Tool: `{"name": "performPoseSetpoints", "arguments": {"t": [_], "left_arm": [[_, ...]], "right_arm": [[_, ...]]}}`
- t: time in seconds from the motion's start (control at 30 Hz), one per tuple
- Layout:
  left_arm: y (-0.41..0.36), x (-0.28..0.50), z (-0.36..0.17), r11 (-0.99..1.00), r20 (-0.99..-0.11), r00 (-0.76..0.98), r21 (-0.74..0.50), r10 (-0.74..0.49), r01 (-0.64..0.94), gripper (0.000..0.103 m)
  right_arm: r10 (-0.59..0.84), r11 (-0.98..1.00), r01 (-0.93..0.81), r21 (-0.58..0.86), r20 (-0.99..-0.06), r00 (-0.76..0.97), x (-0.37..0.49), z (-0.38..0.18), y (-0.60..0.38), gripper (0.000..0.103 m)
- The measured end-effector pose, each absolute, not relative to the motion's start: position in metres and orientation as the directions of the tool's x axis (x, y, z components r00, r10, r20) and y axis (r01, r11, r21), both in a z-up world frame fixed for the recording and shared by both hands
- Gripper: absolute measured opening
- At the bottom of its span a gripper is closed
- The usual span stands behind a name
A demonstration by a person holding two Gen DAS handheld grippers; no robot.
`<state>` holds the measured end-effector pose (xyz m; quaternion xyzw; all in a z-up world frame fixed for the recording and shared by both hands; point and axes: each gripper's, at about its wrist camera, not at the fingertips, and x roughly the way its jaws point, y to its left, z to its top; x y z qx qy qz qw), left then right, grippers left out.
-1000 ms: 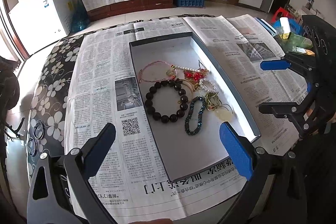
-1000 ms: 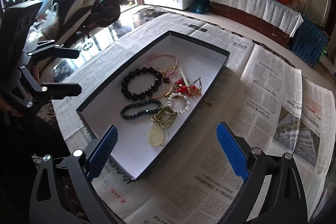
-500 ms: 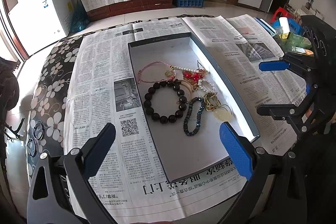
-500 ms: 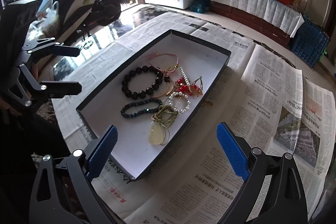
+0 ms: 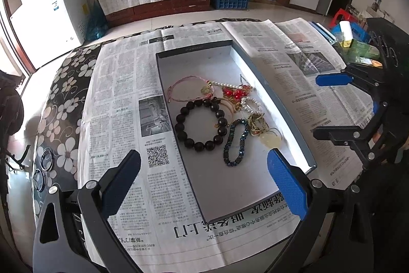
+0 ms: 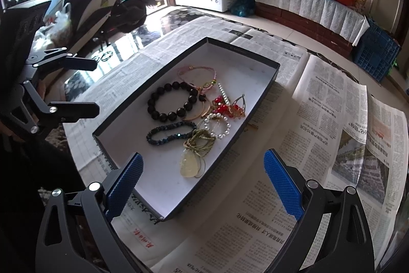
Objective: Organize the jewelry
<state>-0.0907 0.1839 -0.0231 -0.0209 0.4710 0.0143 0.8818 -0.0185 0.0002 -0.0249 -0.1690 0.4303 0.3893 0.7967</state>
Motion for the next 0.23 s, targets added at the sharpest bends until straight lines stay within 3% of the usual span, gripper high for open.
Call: {"name": "performPoseSetpoints", "arguments": {"t": [0.23], "left_arm": [[0.1869,-0.0909,-0.0241,0.998,-0.835,0.55,-0.023,0.013,-0.058,0.098]], "right_arm": [[0.474,0.639,-0.767,0.064,-0.818,0.327,-0.0188,-0.0254,0.0005,0.097]]}}
